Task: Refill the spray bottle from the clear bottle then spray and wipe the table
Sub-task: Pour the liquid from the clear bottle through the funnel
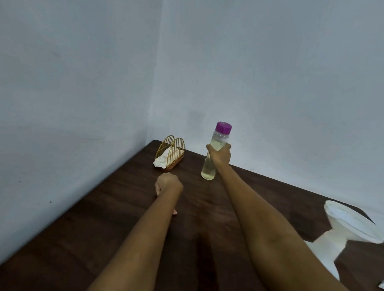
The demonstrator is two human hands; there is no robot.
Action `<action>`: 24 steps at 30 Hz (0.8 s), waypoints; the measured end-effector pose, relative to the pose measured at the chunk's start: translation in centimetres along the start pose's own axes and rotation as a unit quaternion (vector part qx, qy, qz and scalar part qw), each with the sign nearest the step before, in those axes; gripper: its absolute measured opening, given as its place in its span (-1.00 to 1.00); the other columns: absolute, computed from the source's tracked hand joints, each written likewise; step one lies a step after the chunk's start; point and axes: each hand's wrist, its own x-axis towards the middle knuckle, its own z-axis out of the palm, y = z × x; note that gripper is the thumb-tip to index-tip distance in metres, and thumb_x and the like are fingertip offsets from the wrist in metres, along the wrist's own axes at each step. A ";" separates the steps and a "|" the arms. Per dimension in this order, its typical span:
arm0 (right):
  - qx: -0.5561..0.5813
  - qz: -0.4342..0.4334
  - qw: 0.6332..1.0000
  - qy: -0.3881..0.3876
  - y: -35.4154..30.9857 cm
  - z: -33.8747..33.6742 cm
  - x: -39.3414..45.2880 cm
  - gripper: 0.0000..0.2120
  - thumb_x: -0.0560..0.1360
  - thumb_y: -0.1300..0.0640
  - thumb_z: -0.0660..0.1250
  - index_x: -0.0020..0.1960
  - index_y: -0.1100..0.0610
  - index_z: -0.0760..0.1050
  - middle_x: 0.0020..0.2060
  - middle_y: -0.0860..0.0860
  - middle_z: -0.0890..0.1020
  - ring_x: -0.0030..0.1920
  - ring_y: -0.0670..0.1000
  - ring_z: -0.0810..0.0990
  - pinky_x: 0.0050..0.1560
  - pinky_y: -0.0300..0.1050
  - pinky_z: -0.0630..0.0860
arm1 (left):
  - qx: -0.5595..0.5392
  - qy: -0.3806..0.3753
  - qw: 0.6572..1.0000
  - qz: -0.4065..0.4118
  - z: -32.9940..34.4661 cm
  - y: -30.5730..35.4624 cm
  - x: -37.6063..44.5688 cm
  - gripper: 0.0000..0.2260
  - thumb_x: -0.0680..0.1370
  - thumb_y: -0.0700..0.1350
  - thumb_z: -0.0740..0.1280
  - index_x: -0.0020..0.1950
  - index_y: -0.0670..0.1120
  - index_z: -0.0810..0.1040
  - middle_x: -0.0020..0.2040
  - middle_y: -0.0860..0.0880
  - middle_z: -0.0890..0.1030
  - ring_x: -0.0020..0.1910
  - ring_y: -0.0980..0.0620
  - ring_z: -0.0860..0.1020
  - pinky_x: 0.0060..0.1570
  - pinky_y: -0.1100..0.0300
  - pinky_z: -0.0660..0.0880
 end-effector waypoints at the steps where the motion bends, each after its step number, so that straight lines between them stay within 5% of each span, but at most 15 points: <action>1: -0.001 -0.005 1.000 0.012 0.0 0.0 -0.4 -0.47 0.47 0.07 0.38 0.31 0.24 0.23 0.20 0.17 0.51 0.17 0.19 0.53 0.11 -0.02 0.47 | -0.014 0.001 1.000 -0.007 0.2 -0.1 -0.1 -0.50 0.46 -0.08 0.46 0.35 -0.16 0.44 0.30 -0.09 0.50 0.22 0.02 0.54 -0.32 0.30 0.49; 5: 0.034 0.007 0.999 0.040 0.0 -1.3 -3.4 -0.50 0.44 0.01 0.40 0.25 0.21 0.33 0.16 0.14 0.55 0.13 0.17 0.56 0.13 0.02 0.52 | -0.047 0.015 0.999 0.012 0.2 -1.3 -1.0 -0.20 0.24 0.11 0.58 0.38 -0.17 0.38 0.33 -0.10 0.47 0.29 -0.03 0.48 0.15 0.19 0.48; 13: -0.018 -0.078 0.997 0.001 1.0 -7.9 -10.5 -0.56 0.34 -0.11 0.46 0.09 0.12 0.51 -0.02 0.03 0.66 -0.03 0.05 0.64 0.01 -0.02 0.59 | -0.152 0.031 0.988 0.004 1.6 -2.8 -4.4 -0.31 0.31 0.12 0.54 0.30 -0.13 0.39 0.26 -0.10 0.51 0.23 -0.07 0.53 0.21 0.08 0.44; 17: -0.099 -0.124 0.986 -0.058 2.7 -10.9 -13.7 -0.53 0.33 -0.10 0.48 0.12 0.12 0.49 0.01 0.02 0.65 0.01 0.03 0.63 0.06 -0.02 0.59 | -0.097 0.118 0.988 0.021 3.2 -2.9 -7.5 -0.55 0.49 0.08 0.38 0.29 -0.11 0.43 0.24 -0.09 0.51 0.23 -0.06 0.50 0.14 0.12 0.43; 19: -0.101 -0.135 0.983 -0.067 3.2 -12.0 -15.4 -0.52 0.33 -0.08 0.49 0.14 0.14 0.49 0.02 0.03 0.65 0.03 0.04 0.63 0.08 0.00 0.59 | -0.155 0.147 0.976 0.036 3.5 -2.8 -8.7 -0.64 0.54 0.07 0.31 0.23 -0.14 0.47 0.20 -0.11 0.53 0.19 -0.07 0.51 0.10 0.10 0.43; 21: -0.090 -0.140 0.984 -0.068 3.3 -12.8 -16.7 -0.51 0.33 -0.06 0.50 0.15 0.16 0.49 0.04 0.05 0.65 0.05 0.05 0.63 0.10 0.00 0.59 | -0.295 0.168 0.938 0.073 2.9 -2.5 -9.9 -0.64 0.57 0.07 0.26 0.18 -0.18 0.52 0.13 -0.15 0.57 0.13 -0.09 0.54 0.06 0.08 0.43; 24: -0.074 -0.149 0.984 -0.065 2.9 -13.4 -18.5 -0.50 0.34 -0.05 0.51 0.16 0.18 0.49 0.04 0.07 0.66 0.05 0.05 0.64 0.09 -0.06 0.58 | -0.518 0.188 0.816 0.173 0.6 -0.9 -12.1 -0.68 0.62 0.03 0.19 -0.02 -0.19 0.58 -0.10 -0.18 0.57 -0.05 -0.08 0.53 -0.05 0.14 0.37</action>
